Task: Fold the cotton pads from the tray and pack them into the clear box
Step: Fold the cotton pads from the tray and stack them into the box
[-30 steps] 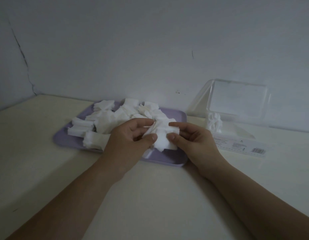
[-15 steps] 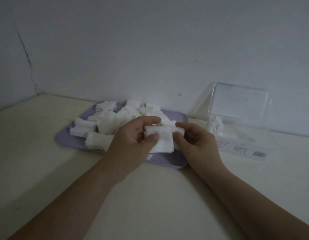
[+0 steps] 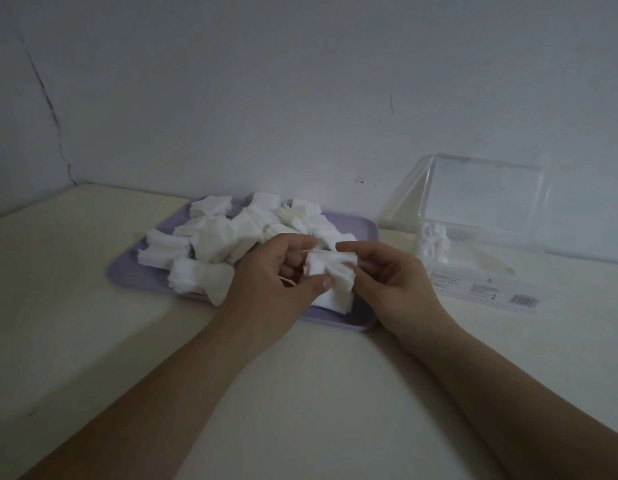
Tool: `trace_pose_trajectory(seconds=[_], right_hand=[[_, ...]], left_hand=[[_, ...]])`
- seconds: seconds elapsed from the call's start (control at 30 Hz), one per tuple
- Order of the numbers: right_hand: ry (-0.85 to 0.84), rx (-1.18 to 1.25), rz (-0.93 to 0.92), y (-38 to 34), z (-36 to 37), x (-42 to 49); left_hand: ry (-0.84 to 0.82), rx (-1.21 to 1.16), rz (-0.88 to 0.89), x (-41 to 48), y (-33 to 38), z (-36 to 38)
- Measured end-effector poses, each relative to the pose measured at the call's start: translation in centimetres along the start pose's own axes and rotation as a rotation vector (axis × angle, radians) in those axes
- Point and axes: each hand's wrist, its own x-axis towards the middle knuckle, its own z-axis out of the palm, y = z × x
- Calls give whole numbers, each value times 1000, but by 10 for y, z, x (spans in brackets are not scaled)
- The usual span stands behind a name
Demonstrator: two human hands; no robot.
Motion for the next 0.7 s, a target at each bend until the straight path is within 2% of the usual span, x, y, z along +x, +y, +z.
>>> trace_pose_trajectory(seconds=[0.2,0.33,0.7], right_hand=[[-5,85,16,-7,-1,-3],[-8,152,53,-7,-1,-4],[117,110,60,-2,-2,-1]], left_hand=[[68,43,1,-1,-2,3],[144,185,69,-3,-4,4],[104,275,192,-2,-11,5]])
